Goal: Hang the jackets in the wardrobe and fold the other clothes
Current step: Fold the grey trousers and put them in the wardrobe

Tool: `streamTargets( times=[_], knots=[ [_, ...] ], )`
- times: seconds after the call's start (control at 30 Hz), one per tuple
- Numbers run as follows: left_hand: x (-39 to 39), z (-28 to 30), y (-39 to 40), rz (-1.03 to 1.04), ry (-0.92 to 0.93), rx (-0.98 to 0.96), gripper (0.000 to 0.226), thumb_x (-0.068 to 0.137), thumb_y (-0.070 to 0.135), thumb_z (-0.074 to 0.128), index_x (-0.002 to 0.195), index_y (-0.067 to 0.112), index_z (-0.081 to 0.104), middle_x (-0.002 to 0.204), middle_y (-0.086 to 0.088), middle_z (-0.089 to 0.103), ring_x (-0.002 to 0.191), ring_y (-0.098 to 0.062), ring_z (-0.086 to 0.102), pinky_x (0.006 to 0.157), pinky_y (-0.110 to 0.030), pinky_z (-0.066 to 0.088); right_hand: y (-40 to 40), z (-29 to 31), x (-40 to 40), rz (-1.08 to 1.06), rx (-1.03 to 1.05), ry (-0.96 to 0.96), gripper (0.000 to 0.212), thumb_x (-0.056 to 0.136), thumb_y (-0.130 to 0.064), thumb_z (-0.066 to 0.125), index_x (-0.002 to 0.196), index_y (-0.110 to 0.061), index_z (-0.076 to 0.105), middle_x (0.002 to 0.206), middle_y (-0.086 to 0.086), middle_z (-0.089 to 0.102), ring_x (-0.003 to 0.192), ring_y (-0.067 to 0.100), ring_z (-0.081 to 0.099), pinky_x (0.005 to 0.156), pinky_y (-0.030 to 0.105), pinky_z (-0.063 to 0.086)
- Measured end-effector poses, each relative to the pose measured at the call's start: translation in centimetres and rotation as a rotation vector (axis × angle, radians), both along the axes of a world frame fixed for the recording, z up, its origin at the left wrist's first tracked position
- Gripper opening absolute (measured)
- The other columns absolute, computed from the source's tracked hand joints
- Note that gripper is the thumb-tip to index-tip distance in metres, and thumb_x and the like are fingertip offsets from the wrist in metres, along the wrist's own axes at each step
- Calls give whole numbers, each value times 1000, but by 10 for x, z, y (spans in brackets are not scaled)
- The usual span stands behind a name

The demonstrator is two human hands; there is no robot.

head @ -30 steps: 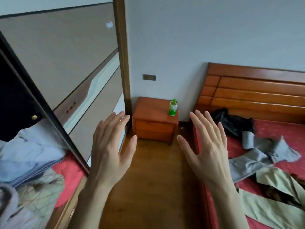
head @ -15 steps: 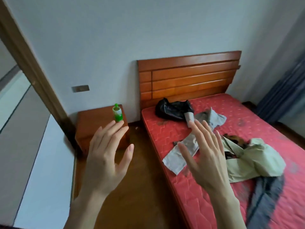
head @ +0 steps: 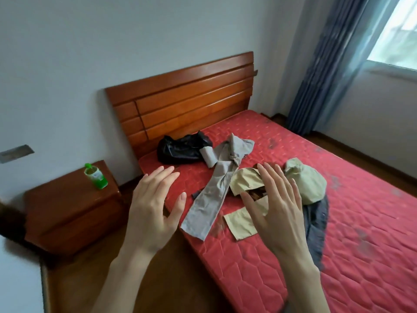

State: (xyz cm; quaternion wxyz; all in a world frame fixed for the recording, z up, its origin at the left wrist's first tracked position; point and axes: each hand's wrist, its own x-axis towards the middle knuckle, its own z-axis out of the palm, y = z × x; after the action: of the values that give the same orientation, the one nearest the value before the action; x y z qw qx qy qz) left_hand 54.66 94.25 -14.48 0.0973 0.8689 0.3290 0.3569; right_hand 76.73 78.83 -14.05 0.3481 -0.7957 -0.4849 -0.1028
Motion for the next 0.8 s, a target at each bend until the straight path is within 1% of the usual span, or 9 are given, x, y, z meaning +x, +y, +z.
streamTargets(
  times=[0.2, 0.3, 0.47, 0.6, 0.7, 0.8],
  knots=[
    [53, -8, 29, -149, 28, -28, 50, 103, 43, 52, 145, 15, 58, 153, 3, 53, 151, -10, 35, 127, -45, 26, 6, -15, 31, -134, -12, 23, 67, 100, -59, 50, 156, -25, 42, 164, -7, 37, 158, 9, 17, 129, 46, 16],
    [79, -11, 52, -214, 32, -32, 51, 104, 45, 50, 145, 15, 58, 153, 3, 53, 151, -11, 36, 126, -45, 26, 20, -20, 43, -188, -24, 39, 68, 100, -60, 49, 157, -25, 41, 165, -7, 36, 158, 7, 15, 129, 48, 18],
    [122, -13, 106, -340, 42, -1, 51, 104, 43, 51, 144, 13, 58, 152, 2, 54, 150, -12, 37, 123, -50, 32, 59, -29, 61, -294, -48, 41, 69, 100, -60, 49, 158, -23, 40, 165, -6, 36, 158, 8, 15, 127, 51, 22],
    [150, -10, 156, -423, 39, 18, 51, 103, 44, 51, 144, 14, 58, 152, 1, 54, 151, -13, 37, 123, -51, 31, 97, -33, 69, -353, -49, 50, 68, 102, -60, 50, 159, -26, 37, 167, -9, 33, 158, 7, 14, 128, 51, 21],
    [167, -12, 186, -480, 49, 19, 51, 104, 45, 50, 145, 14, 57, 153, 1, 53, 151, -14, 36, 124, -50, 29, 125, -32, 75, -403, -41, 60, 66, 103, -56, 54, 159, -26, 37, 167, -9, 32, 158, 7, 13, 127, 51, 22],
    [185, -17, 211, -539, 52, 10, 51, 104, 45, 51, 145, 15, 57, 152, 1, 54, 151, -14, 37, 125, -48, 29, 145, -32, 81, -436, -29, 44, 67, 101, -58, 50, 158, -25, 39, 166, -9, 34, 158, 8, 15, 126, 51, 23]
  ],
)
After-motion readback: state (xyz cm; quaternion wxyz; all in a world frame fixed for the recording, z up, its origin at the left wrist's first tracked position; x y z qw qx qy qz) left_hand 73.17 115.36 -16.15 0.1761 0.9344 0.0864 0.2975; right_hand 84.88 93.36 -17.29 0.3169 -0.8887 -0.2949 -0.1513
